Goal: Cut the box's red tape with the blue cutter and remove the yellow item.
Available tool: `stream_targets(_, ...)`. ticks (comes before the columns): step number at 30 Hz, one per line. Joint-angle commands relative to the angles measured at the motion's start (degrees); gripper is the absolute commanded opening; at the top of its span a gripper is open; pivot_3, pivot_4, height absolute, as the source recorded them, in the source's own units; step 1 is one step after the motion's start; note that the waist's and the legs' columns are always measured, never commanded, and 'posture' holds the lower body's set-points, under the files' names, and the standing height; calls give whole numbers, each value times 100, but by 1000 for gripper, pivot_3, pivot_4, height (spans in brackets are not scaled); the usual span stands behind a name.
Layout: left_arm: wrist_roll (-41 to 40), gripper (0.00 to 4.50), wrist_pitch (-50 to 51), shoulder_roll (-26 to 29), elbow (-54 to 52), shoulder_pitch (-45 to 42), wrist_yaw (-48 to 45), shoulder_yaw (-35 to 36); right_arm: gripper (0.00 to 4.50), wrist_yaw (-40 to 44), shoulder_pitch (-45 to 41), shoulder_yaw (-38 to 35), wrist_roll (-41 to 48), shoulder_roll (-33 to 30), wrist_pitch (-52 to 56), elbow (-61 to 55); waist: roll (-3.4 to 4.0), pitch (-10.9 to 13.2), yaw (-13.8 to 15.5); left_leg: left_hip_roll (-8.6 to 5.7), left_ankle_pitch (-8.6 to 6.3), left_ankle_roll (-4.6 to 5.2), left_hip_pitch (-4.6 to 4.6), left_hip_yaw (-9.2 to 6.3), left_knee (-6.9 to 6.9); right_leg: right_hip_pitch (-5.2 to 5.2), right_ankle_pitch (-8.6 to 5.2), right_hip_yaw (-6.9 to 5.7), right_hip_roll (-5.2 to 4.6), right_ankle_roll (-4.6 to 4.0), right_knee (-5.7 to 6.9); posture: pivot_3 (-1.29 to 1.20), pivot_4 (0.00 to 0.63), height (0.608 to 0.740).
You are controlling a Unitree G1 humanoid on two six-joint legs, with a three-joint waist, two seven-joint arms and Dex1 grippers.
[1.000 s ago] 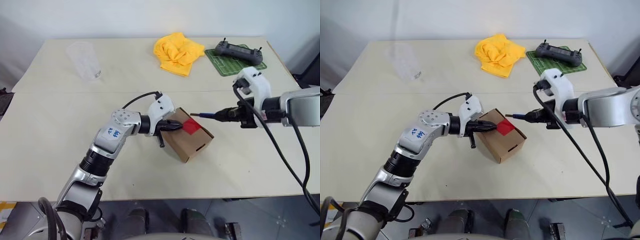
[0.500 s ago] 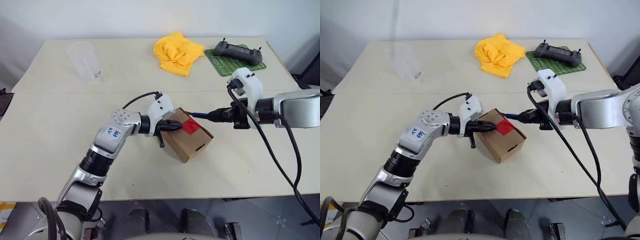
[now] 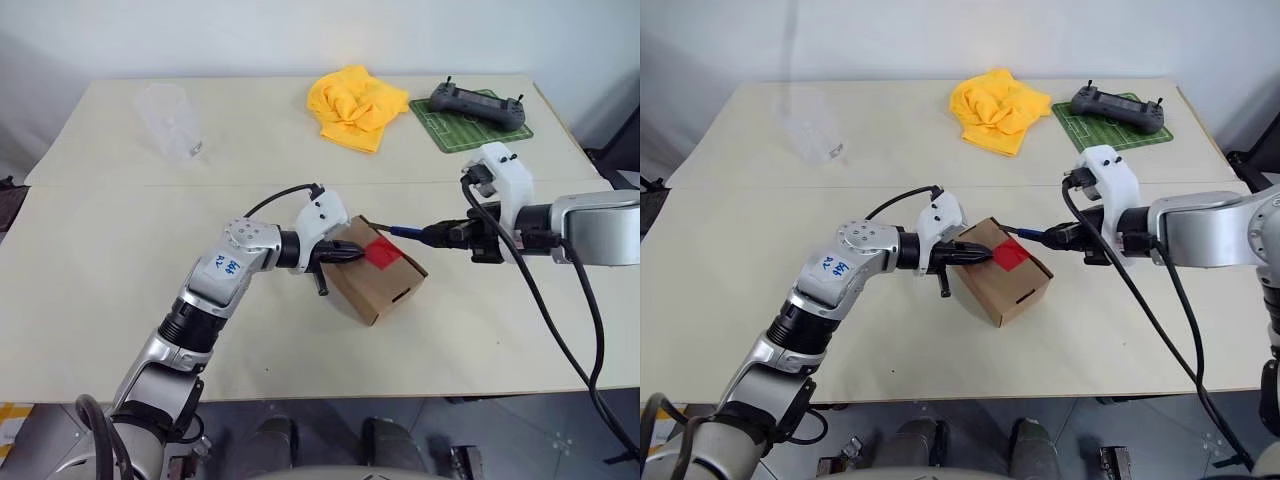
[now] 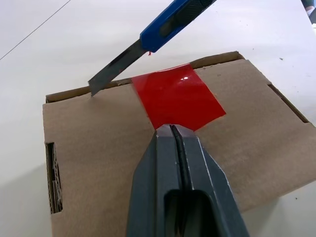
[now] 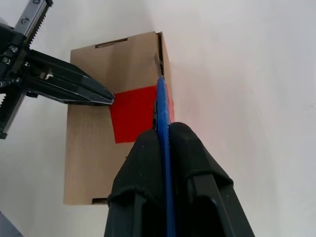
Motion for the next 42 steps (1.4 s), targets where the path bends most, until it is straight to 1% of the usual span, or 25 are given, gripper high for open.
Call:
stream_targets(1,67,0,57,73,-94,56,-18,-84,73,139,92,-211,-120,-166,122,-34,0,0,-6,0,0,0,0,0,0,0,0,0,0,0,0,0,150,740)
stream_targets(9,70,0,49,68,-90,55,-6,-89,73,256,130,-197,-29,-142,190,-170,0,0,-7,-1,1,1,3,1,0,1,0,1,-2,0,1,0,150,740)
stream_targets(16,81,0,47,32,-56,42,9,-113,73,120,-30,49,165,-45,279,-101,0,0,-7,-1,2,1,3,1,0,1,0,1,-2,0,2,0,150,740)
stream_targets(19,150,0,52,53,-31,35,8,-191,73,-10,-143,213,404,-39,330,46,0,0,-7,-1,2,1,3,1,0,1,0,1,-2,0,2,0,150,740)
stream_targets(24,313,0,96,46,5,46,60,-377,73,-345,-531,783,1013,-197,505,444,-1,-1,-5,-2,2,1,15,1,0,10,0,1,-3,-1,2,0,150,740)
stream_targets(26,355,0,96,26,14,51,80,-422,73,-441,-704,1052,1172,-332,633,571,-1,-1,-3,-3,1,1,19,1,-1,14,-1,1,-5,-1,2,0,150,740)
stream_targets(30,403,0,177,-12,16,86,131,-515,73,-470,-890,1363,1396,-572,707,668,0,-2,14,-7,1,2,19,-3,-1,15,-1,0,-9,-1,2,0,150,740)
stream_targets(35,398,0,229,-62,37,122,199,-552,73,-339,-952,1589,1526,-878,784,634,-1,-2,24,-18,-1,8,18,-6,-2,18,-1,-1,-21,-1,2,0,150,740)
stream_targets(42,384,0,251,-96,76,139,240,-557,73,-110,-974,1714,1527,-1112,795,605,-1,-2,25,-35,3,20,20,-8,-2,22,-1,-5,-38,-1,2,0,150,740)
